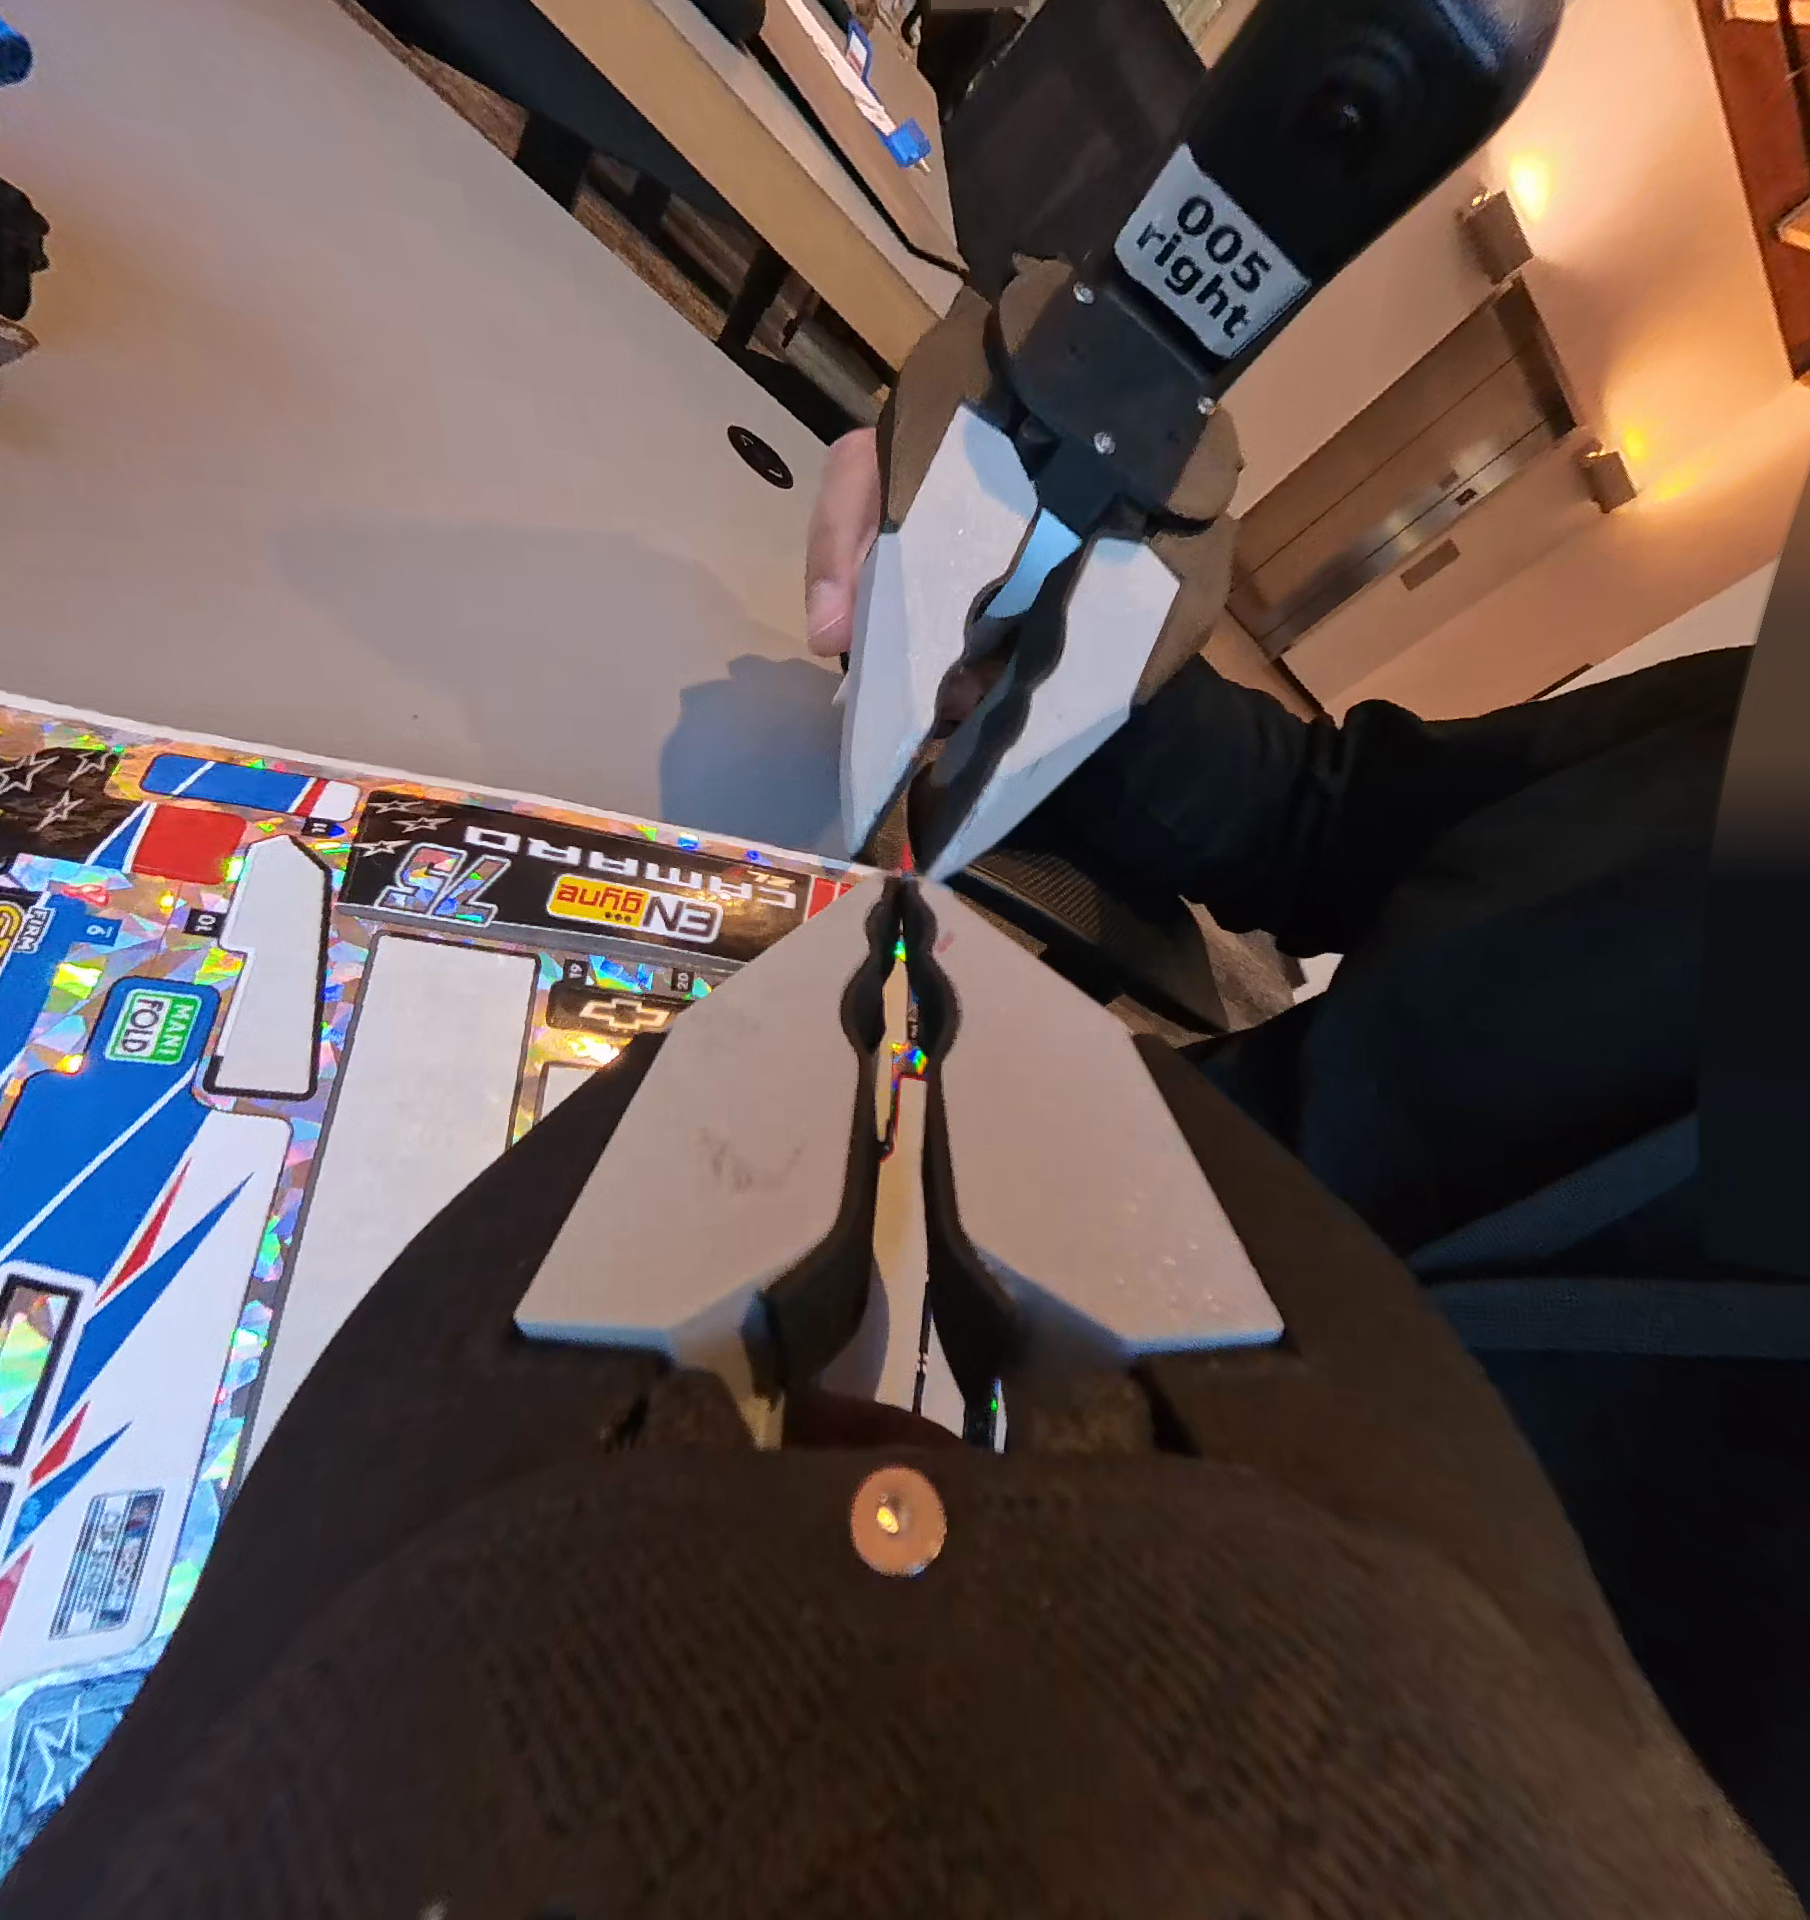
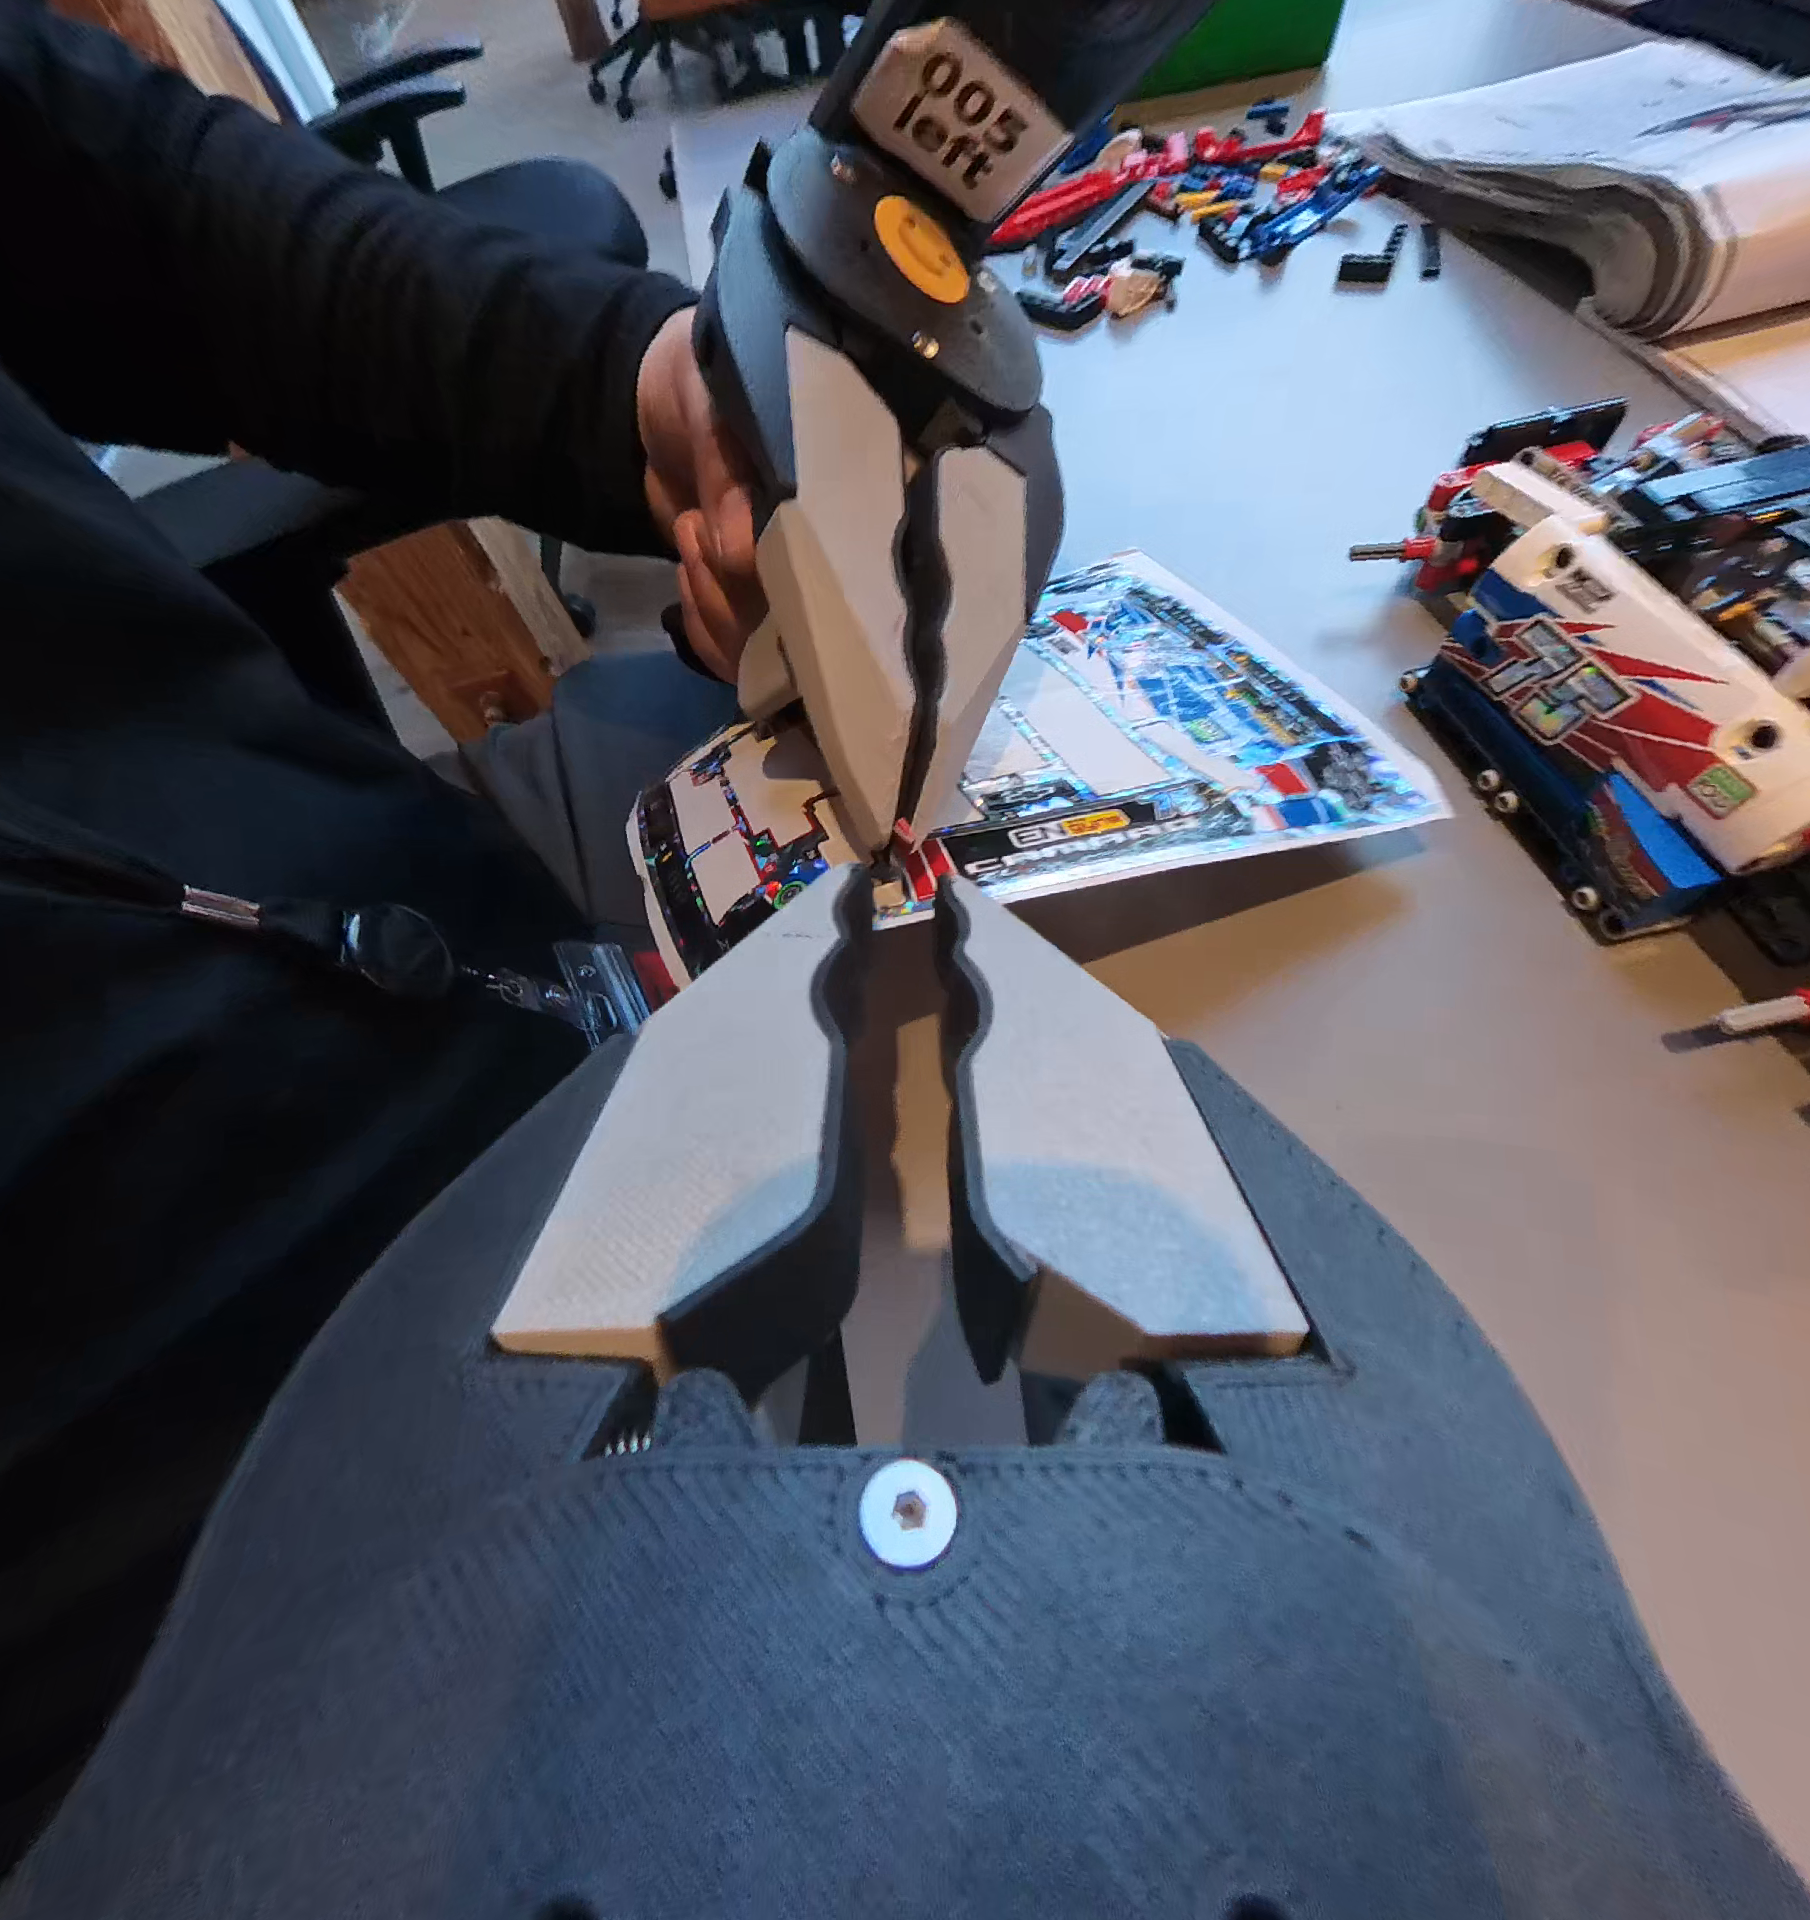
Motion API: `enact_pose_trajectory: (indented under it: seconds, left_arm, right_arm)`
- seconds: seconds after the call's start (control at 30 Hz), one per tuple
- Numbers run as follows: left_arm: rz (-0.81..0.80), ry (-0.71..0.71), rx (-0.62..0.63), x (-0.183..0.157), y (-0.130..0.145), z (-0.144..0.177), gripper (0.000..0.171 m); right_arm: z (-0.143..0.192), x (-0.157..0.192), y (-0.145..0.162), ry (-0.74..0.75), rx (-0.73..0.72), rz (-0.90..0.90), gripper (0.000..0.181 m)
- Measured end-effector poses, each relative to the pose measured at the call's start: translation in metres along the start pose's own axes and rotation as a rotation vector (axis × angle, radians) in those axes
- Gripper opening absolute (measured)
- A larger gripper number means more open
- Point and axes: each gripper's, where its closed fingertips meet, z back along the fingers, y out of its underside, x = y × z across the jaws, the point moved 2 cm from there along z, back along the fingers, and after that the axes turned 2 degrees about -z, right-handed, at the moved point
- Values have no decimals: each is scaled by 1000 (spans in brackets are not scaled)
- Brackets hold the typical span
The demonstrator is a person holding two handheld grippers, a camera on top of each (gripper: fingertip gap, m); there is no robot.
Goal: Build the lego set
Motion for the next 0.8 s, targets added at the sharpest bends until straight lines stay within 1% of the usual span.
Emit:
enact_pose_trajectory:
  seconds: [0.1,0.17,0.23,0.3,0.33,0.43,0.53,0.6,0.67,0.73,0.8]
  left_arm:
    - [37,23,-25,0,-4,2,0]
    - [63,40,-40,0,-6,3,0]
    - [78,46,-58,0,-9,5,0]
    - [83,34,-62,3,-10,7,0]
    - [69,7,-51,6,-8,8,0]
    - [-26,-106,7,17,1,10,0]
    - [-120,-191,59,21,9,11,0]
    - [-216,-261,102,22,14,12,0]
    - [-314,-322,148,20,19,12,0]
    - [-358,-344,173,17,22,9,0]
    - [-373,-352,193,17,27,5,0]
  right_arm:
    - [-6,-2,4,9,25,9,10]
    - [-9,-3,6,21,34,22,6]
    - [-12,-4,10,19,54,22,6]
    - [-14,-7,16,37,86,24,9]
    - [-13,-9,20,50,99,24,12]
    - [-9,-10,24,57,107,29,14]
    - [1,-10,26,64,119,65,19]
    - [4,-1,26,42,127,95,26]
    - [1,8,30,47,157,150,28]
    - [-6,12,37,79,211,224,29]
    - [-12,9,43,142,265,307,28]
